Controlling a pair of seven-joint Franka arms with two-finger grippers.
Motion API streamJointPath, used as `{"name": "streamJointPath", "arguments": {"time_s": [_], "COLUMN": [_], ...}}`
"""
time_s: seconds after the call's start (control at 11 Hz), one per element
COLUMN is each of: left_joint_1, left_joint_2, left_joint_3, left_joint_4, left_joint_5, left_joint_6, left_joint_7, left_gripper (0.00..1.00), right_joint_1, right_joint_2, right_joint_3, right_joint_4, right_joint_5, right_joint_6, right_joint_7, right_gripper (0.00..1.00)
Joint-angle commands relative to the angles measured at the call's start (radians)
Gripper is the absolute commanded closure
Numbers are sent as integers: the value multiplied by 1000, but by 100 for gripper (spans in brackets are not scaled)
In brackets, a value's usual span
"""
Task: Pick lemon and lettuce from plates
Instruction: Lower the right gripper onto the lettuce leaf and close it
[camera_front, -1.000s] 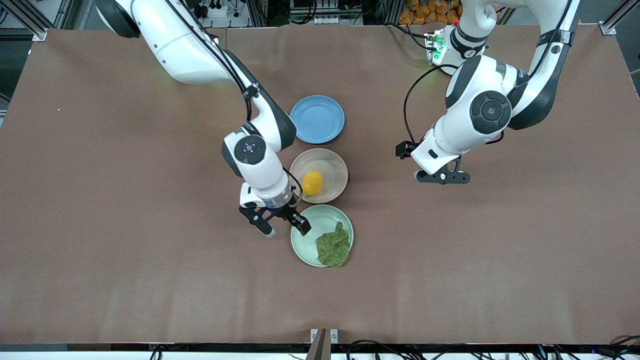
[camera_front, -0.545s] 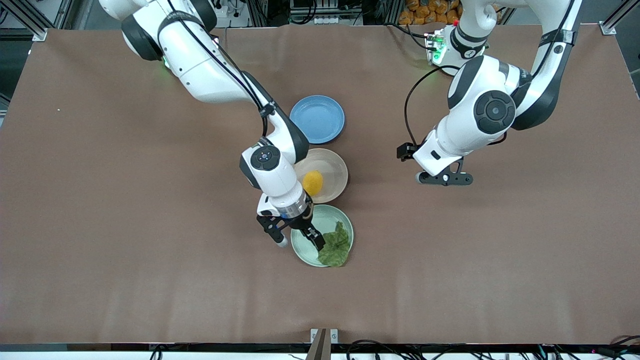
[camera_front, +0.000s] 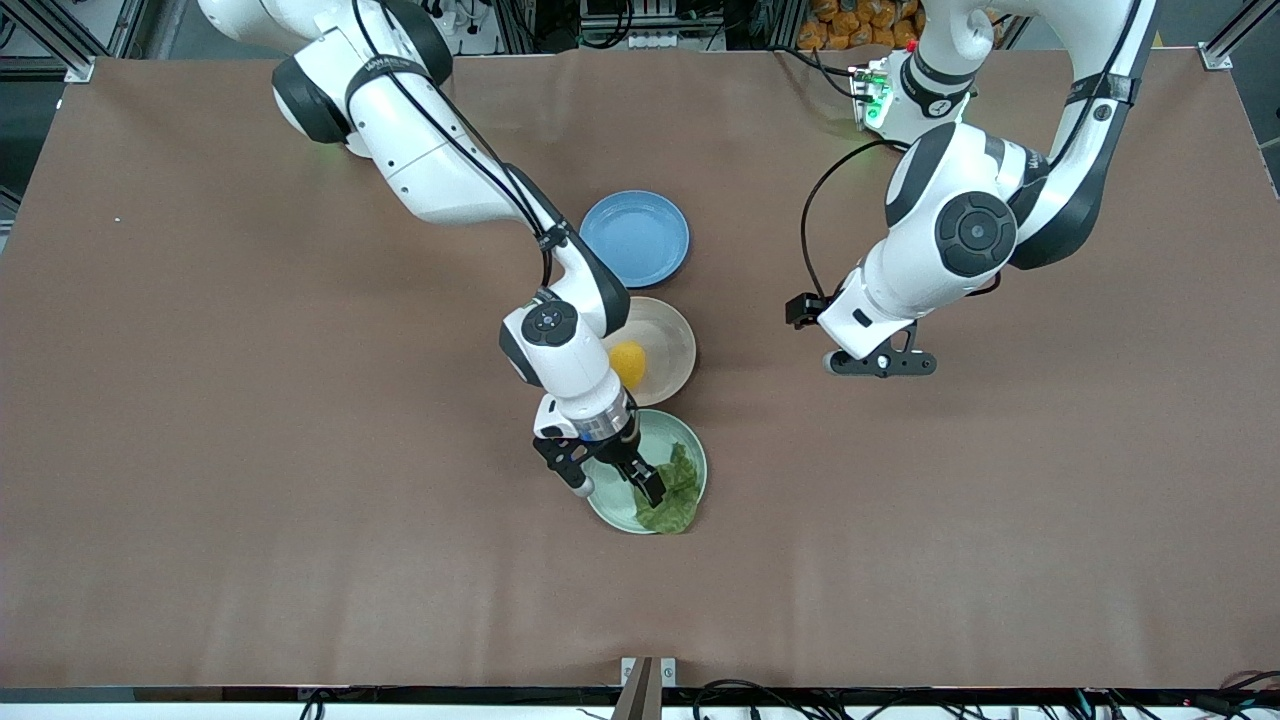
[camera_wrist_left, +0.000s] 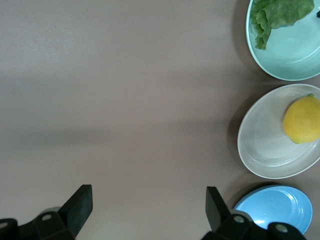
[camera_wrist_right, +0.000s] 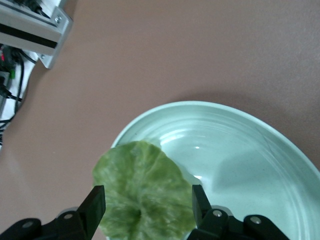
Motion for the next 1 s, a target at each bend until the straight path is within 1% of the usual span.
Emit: {"name": "streamJointPath", "arguments": {"time_s": [0.0, 0.18, 0.27, 0.36, 0.45, 0.55, 0.64, 0.73, 0.82, 0.91], "left_joint_1": [-3, -2, -5, -5, -3, -5, -6, -6, -6, -8], "left_joint_2": [7, 7, 9, 12, 13, 13, 15, 16, 16, 18], "left_joint_3": [3, 2, 3, 2, 2, 2, 2, 2, 2, 2], "left_joint_4": [4, 4, 4, 6, 6, 6, 6, 6, 7, 9], "left_joint_5": [-25, -24, -25, -24, -24, -24, -24, -22, -24, -22], "left_joint_6": [6, 7, 6, 7, 7, 7, 7, 9, 9, 9], "left_joint_7": [-15, -16, -19, -24, -24, -24, -25, -26, -26, -27], "left_gripper": [0, 0, 0, 0, 0, 0, 0, 0, 0, 0], "right_joint_1": [33, 39, 44, 47, 47, 50, 50, 51, 50, 50], "right_joint_2": [67, 82, 87, 88, 93, 98, 98, 98, 98, 98], "right_joint_3": [-39, -39, -39, -39, -39, -39, -39, -39, -39, -39], "right_joint_4": [66, 68, 69, 69, 69, 69, 69, 69, 69, 68], "right_joint_5": [-21, -21, -21, -21, -23, -23, -21, -21, -21, -21], "right_joint_6": [7, 7, 5, 4, 4, 4, 1, -2, -2, -4], "right_joint_7": [-29, -60, -66, -66, -71, -86, -109, -135, -138, -140], "right_gripper": [21, 22, 26, 44, 59, 67, 79, 94, 100, 100]}}
